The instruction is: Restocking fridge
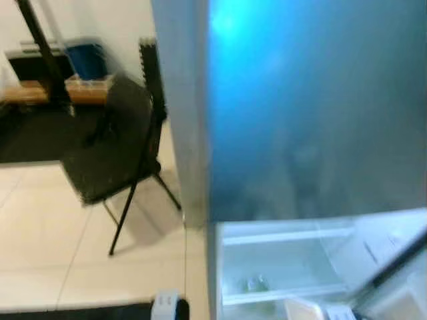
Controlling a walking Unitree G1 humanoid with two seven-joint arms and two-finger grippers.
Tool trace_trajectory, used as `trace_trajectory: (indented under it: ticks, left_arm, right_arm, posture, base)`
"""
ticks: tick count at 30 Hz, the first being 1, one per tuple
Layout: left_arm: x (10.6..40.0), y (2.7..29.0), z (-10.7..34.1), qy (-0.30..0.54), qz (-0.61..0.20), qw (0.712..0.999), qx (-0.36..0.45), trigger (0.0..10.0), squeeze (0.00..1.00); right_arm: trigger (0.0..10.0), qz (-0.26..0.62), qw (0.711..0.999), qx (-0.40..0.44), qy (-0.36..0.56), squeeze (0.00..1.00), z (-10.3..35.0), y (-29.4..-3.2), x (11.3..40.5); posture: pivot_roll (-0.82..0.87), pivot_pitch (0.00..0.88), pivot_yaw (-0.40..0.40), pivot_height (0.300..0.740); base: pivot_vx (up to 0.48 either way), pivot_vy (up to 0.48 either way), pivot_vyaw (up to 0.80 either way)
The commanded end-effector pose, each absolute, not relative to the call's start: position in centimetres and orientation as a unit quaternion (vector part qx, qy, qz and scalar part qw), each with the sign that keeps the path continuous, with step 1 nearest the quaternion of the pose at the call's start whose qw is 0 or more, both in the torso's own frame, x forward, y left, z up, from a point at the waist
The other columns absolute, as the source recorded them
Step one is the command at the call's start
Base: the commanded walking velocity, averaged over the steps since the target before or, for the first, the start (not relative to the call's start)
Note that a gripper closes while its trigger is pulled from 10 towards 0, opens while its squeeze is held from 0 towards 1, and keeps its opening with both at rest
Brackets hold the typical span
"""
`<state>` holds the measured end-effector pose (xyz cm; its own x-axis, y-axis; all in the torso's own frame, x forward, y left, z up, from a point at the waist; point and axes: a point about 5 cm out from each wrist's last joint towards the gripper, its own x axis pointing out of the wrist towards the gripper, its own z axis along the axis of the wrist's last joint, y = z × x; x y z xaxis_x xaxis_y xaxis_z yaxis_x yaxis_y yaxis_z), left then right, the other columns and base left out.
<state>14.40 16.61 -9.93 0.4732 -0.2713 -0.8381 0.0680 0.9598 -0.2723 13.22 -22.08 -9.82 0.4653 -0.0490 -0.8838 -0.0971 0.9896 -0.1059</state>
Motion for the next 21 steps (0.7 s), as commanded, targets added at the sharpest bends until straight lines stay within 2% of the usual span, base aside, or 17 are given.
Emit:
trace_trajectory:
  ticks: [1,13,19,21]
  left_arm:
    - [14.42,16.68,-9.93,0.506,-0.103,0.851,-0.095,10.0,0.0]
    - [14.32,16.43,-9.95,0.505,-0.105,0.85,-0.11,10.0,0.0]
    - [14.46,16.24,-9.91,0.504,-0.112,0.85,-0.107,10.0,0.0]
    - [14.46,16.23,-9.91,0.502,-0.107,0.851,-0.113,10.0,0.0]
  right_arm:
    - [10.0,0.01,0.852,-0.065,0.519,0.0,-9.96,-21.93,12.9]
    - [10.0,0.01,0.851,-0.068,0.52,0.0,-9.96,-22.14,12.75]
    - [10.0,0.01,0.851,-0.067,0.52,0.0,-9.95,-22.2,12.74]
    - [10.0,0.011,0.851,-0.068,0.52,0.0,-9.94,-22.2,12.74]
  posture:
    - [-0.04,0.0,-0.039,0.74]
    - [-0.04,0.0,-0.042,0.74]
    - [-0.04,0.0,-0.042,0.74]
    - [-0.04,0.0,-0.042,0.74]
  base:
    - [0.0,0.0,0.0]
    - [0.0,0.0,0.0]
    - [0.0,-0.469,0.0]
    - [0.0,-0.184,0.0]
